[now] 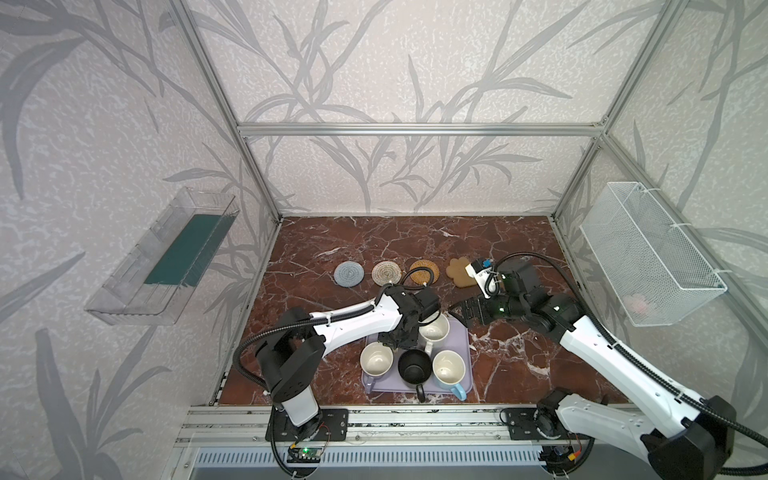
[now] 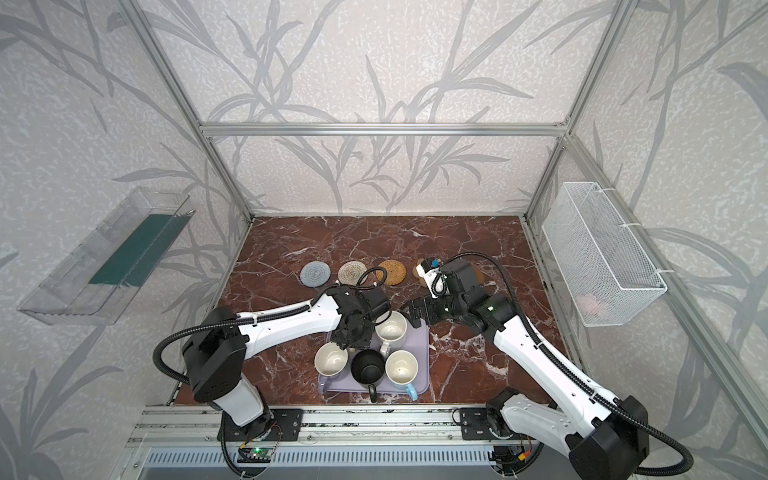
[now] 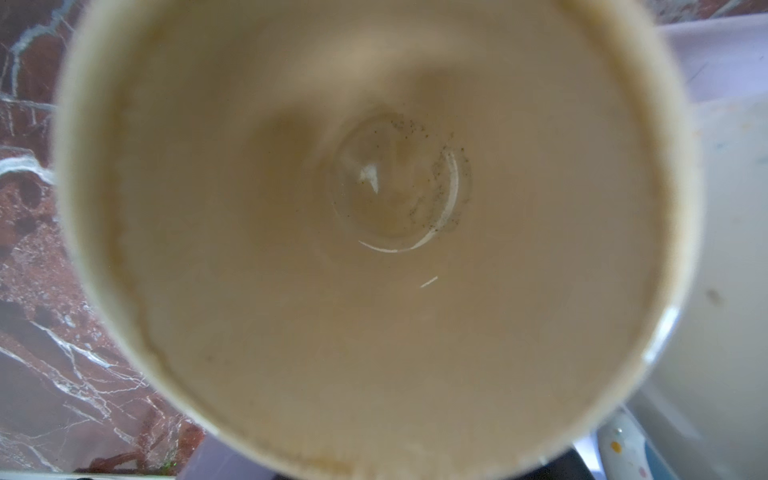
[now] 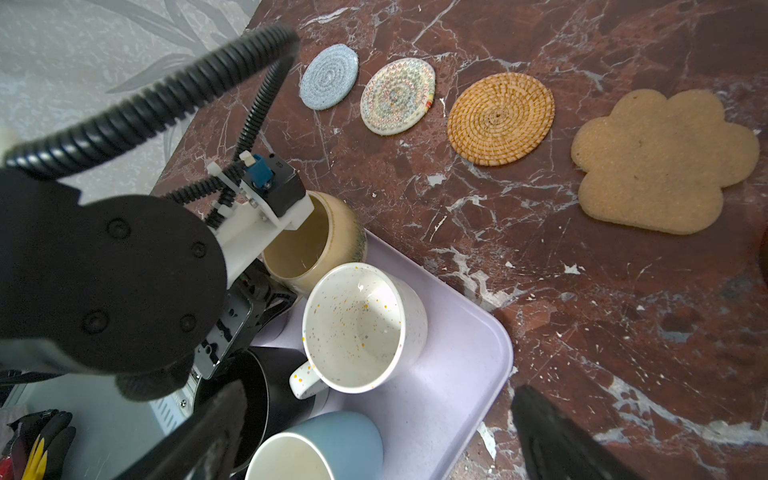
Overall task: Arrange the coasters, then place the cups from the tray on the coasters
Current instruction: 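Lower left gripper into the beige mug and close on its rim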
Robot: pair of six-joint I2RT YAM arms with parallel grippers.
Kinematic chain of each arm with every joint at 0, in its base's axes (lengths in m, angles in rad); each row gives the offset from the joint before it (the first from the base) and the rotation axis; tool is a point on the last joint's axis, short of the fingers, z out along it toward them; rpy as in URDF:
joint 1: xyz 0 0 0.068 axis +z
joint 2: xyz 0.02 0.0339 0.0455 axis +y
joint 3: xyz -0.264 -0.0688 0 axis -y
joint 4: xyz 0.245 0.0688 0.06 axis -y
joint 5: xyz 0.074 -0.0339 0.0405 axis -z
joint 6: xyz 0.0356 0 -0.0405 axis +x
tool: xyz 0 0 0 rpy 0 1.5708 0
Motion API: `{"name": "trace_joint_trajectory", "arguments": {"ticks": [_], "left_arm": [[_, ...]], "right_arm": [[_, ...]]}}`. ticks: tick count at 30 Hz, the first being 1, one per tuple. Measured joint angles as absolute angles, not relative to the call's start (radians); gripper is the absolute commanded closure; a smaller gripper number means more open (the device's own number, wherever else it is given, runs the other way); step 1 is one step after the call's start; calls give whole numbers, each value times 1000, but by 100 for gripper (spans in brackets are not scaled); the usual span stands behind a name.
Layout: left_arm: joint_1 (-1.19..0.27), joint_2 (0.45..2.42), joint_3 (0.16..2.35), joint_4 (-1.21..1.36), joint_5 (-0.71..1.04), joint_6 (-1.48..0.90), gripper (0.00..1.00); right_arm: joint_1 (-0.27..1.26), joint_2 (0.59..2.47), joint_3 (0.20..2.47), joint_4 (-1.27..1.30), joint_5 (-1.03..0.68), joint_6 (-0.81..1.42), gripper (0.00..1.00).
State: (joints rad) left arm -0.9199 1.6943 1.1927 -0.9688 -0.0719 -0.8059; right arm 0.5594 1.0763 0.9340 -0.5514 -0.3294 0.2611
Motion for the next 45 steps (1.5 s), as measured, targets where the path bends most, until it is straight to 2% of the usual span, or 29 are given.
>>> {"name": "trace_joint_trajectory", "arguments": {"ticks": [2,6,17,40,45], "left_arm": [[-920,1695,1193,-968,-72,-805,68],[-920,1695,1193,-967,-66,-804,79],[-914,1692,1192,-952,-65,-803,100],[-898,1584,1178,-904,-80,-799,100],[-896,1589,1177,-899,-81,-793,92]], "right_arm": [[559,1076,934,-551,-328,261,1],[559,1076,934,-551,-322,261,1],[559,1076,934,-551,-322,261,1],[577,1067,934,-521,-322,278,1],[581,1067,934,-520,-320,280,1]]}}
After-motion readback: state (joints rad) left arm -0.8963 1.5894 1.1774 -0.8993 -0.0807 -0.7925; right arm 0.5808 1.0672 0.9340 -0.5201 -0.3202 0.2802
